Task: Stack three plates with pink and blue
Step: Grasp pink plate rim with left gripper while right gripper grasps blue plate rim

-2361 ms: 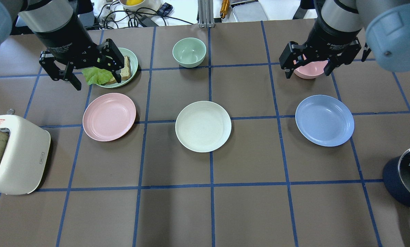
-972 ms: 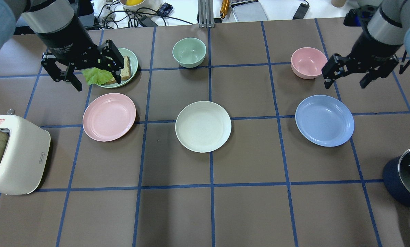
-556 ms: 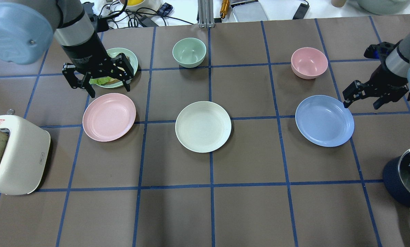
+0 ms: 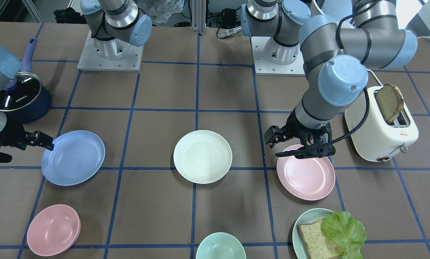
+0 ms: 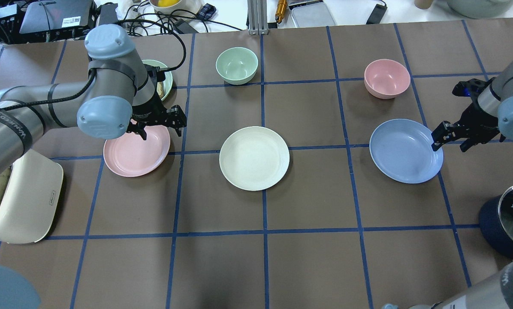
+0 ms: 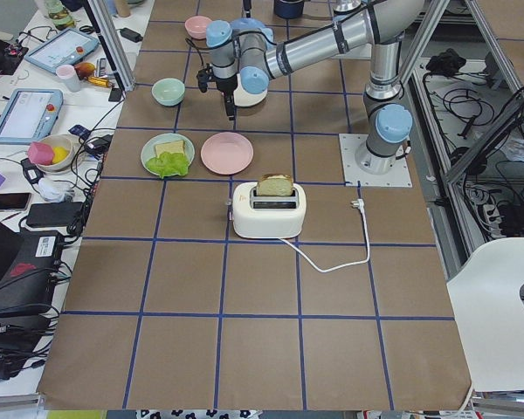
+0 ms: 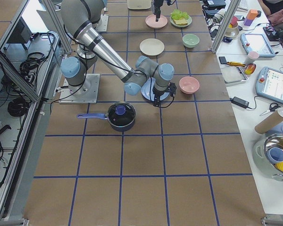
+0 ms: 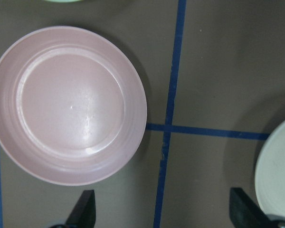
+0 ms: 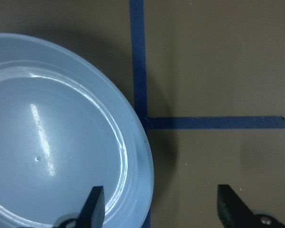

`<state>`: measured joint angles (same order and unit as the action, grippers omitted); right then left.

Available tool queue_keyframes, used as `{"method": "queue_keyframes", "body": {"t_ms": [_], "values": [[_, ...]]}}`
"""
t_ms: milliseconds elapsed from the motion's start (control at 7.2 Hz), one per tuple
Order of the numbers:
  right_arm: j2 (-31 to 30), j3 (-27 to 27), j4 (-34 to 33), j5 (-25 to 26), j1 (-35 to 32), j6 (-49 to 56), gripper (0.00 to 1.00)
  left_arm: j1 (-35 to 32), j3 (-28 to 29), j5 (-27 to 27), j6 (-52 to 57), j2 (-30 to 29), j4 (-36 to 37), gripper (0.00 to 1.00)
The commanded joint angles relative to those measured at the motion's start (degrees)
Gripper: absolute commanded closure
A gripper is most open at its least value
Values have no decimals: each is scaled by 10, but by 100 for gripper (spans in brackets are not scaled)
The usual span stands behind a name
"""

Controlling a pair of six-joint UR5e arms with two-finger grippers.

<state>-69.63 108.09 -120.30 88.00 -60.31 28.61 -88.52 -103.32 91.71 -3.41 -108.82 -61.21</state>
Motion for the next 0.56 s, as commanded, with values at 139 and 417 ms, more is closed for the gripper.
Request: {"method": "queue_keyframes", "body": {"t_ms": [139,417], "values": [[17,-1,-6,-8,0,2,68,-4,-13,10,1,-53,38,13],[16,-2,-5,-16,-2,2,83,-6,-14,10,1,-67,52,51]]}}
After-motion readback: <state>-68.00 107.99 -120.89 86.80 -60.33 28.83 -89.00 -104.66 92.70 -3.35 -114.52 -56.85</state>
